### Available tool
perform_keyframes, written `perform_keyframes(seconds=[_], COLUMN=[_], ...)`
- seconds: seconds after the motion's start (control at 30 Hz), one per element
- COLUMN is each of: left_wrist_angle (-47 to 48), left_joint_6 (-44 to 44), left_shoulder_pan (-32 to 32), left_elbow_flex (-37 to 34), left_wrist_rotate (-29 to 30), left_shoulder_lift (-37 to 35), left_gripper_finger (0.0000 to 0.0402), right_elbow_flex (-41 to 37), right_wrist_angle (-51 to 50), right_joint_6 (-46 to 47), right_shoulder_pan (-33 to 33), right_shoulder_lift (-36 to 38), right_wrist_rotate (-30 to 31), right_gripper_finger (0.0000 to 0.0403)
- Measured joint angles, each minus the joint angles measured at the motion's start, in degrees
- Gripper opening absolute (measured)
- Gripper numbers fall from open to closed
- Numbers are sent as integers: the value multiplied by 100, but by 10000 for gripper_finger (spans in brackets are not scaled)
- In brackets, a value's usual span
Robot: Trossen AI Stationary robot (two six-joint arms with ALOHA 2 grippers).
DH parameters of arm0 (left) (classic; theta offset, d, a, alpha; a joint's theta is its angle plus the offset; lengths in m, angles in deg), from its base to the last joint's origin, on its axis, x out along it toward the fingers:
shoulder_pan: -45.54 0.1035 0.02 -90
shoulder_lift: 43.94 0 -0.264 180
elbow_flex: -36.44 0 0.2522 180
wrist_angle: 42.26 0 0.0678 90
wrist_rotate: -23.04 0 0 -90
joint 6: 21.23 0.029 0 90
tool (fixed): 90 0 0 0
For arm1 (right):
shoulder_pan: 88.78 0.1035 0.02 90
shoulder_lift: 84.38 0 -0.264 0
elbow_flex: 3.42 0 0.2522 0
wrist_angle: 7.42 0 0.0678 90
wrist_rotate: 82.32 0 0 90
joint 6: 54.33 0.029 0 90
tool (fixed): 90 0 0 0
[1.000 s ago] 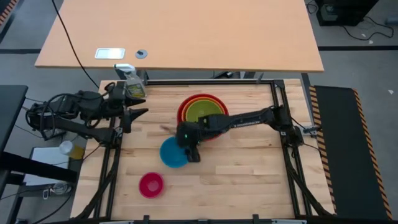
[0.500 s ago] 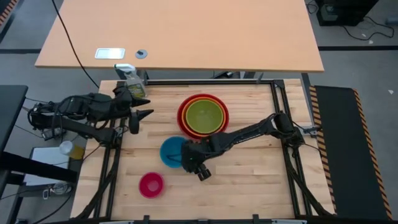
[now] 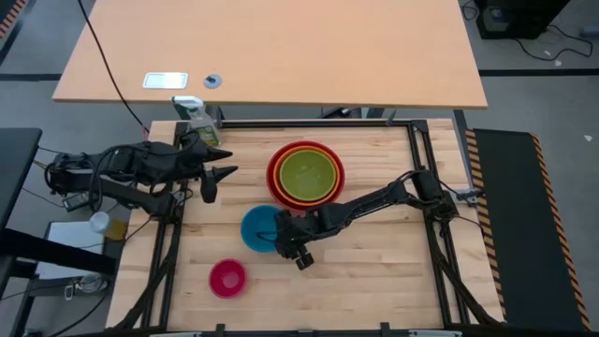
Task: Nest bowls inside each other
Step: Stack the blue bowl on the green bowl
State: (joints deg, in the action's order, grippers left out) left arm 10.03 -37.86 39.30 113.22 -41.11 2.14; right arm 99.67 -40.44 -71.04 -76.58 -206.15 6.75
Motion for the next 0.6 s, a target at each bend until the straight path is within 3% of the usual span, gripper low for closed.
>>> perform_keyframes(seconds=[0.3,0.6], left_wrist_angle=[-24,-24], left_joint_6=[80,36], left_shoulder_pan=[0,0], left_elbow_flex=[0,0], left_wrist_rotate=[-4,-11], left_shoulder_lift=[4,2], left_gripper_finger=[215,215], right_elbow_flex=[-314,-365], right_wrist_angle=[298,297], right_joint_6=[-286,-397], right_shoulder_pan=[0,-7], right_shoulder_lift=[-3,-3], right_wrist_rotate=[293,289], right_gripper_finger=[171,68])
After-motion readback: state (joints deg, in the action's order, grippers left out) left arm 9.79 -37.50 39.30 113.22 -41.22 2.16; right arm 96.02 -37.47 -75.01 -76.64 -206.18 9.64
